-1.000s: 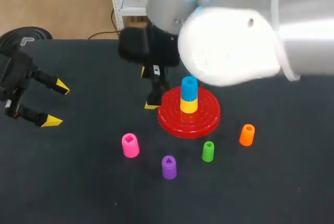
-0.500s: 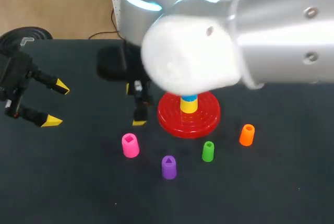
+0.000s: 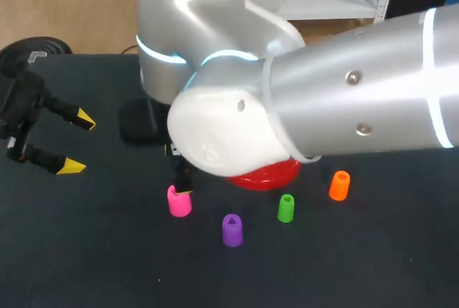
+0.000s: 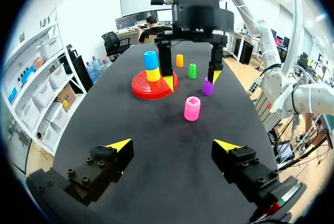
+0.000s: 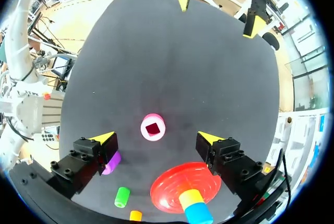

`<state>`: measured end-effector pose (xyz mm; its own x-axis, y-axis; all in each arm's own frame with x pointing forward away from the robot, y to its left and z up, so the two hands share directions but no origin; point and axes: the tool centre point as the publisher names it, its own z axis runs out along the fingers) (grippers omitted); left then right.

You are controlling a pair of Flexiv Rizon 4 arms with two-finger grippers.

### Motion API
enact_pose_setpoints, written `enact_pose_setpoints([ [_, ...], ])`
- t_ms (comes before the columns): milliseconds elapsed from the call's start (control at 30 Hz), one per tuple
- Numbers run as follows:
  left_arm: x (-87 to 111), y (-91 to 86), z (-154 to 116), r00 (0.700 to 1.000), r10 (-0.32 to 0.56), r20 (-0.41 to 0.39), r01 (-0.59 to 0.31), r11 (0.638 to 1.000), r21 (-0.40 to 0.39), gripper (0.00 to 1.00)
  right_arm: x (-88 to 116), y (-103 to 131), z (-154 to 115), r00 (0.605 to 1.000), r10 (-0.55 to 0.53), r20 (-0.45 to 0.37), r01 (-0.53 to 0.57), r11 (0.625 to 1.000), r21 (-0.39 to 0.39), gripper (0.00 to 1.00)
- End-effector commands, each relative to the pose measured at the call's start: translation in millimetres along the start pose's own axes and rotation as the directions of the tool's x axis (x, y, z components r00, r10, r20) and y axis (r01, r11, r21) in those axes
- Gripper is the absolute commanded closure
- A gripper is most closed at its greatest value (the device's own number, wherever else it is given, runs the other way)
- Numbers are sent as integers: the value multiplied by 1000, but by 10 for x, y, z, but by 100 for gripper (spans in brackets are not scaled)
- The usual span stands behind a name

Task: Pick up and stack the cylinders on the red base in this order: pink,purple,orange,green

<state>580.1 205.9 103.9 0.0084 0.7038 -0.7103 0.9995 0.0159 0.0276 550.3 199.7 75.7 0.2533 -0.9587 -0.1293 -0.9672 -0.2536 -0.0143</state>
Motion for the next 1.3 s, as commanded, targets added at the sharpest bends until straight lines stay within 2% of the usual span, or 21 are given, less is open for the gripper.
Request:
enact_pose_setpoints([
  [33, 9, -5, 4, 1000, 3, 2, -3, 1000, -3, 0, 33, 44, 125, 1000, -21, 1, 21, 999, 26, 0],
  [167, 9, -5, 4, 1000, 3, 2, -3, 1000, -3, 0, 44, 67, 246, 998, -50, -22, 51, 998, 41, 0],
  [533, 9, -5, 4, 1000, 3, 2, -3, 1000, -3, 0, -22, 64, 461, 996, -88, -14, 87, 996, -28, 0],
  [867, 9, -5, 4, 1000, 3, 2, -3, 1000, -3, 0, -71, -3, 560, 993, -120, -21, 119, 991, -57, 0],
  [1300, 9, -5, 4, 1000, 3, 2, -3, 1000, -3, 0, -8, -34, 631, 993, -116, -27, 113, 990, -87, 0],
])
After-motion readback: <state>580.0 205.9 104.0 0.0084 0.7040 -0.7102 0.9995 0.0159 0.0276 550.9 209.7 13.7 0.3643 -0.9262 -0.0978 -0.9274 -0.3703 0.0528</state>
